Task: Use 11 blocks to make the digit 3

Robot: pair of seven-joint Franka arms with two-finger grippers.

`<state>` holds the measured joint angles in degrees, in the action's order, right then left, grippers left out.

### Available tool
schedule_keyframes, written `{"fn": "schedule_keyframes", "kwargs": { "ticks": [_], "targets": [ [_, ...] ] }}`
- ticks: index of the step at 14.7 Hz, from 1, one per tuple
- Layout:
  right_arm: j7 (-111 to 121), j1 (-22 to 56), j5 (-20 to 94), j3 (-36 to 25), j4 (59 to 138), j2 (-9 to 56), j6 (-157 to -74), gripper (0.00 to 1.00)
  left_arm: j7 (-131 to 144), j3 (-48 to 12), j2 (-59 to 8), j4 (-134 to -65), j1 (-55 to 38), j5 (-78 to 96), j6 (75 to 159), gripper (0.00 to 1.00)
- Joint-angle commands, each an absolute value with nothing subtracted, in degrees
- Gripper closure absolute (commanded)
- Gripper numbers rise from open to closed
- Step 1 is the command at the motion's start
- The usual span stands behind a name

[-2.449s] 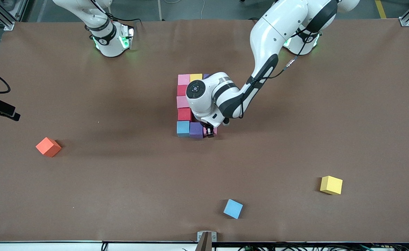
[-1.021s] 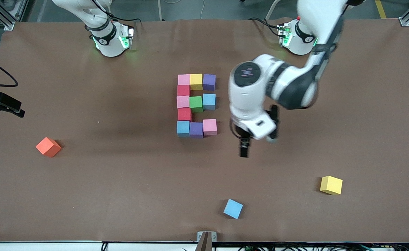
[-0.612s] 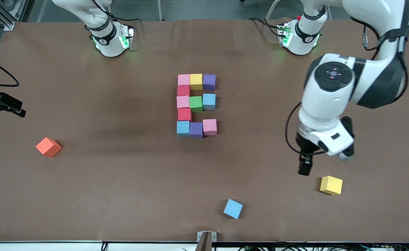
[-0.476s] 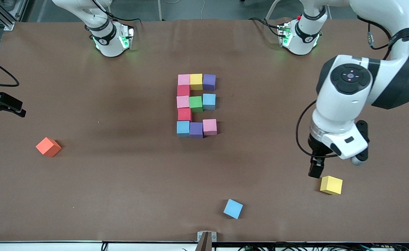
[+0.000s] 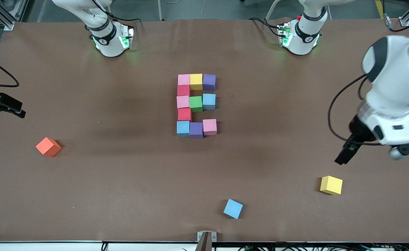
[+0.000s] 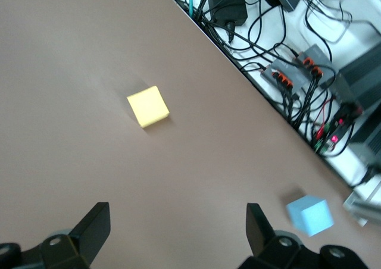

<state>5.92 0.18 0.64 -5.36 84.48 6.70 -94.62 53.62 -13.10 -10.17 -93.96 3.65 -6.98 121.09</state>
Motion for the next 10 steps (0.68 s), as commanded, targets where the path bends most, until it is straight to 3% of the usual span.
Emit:
{"fn": "schedule_keyframes", "kwargs": {
  "ticks": [1, 6, 10],
  "targets": [
    [4.9, 0.5, -0.2, -5.4, 84.9, 6.1, -94.9, 0.00, 39.7, -11.0, -3.6, -99.8, 5.5, -2.4, 119.4, 0.00],
    [4.9, 0.3, -0.1, -5.5, 84.8, 6.2, -94.7, 0.00, 19.3, -6.3, 0.6, -99.1, 7.6, 1.5, 109.4, 0.00],
    [4.9, 0.1, -0.1, -5.5, 84.8, 6.2, -94.2, 0.00, 12.3, -5.4, 1.8, -92.5, 8.9, 1.8, 98.6, 0.00]
  ]
}}
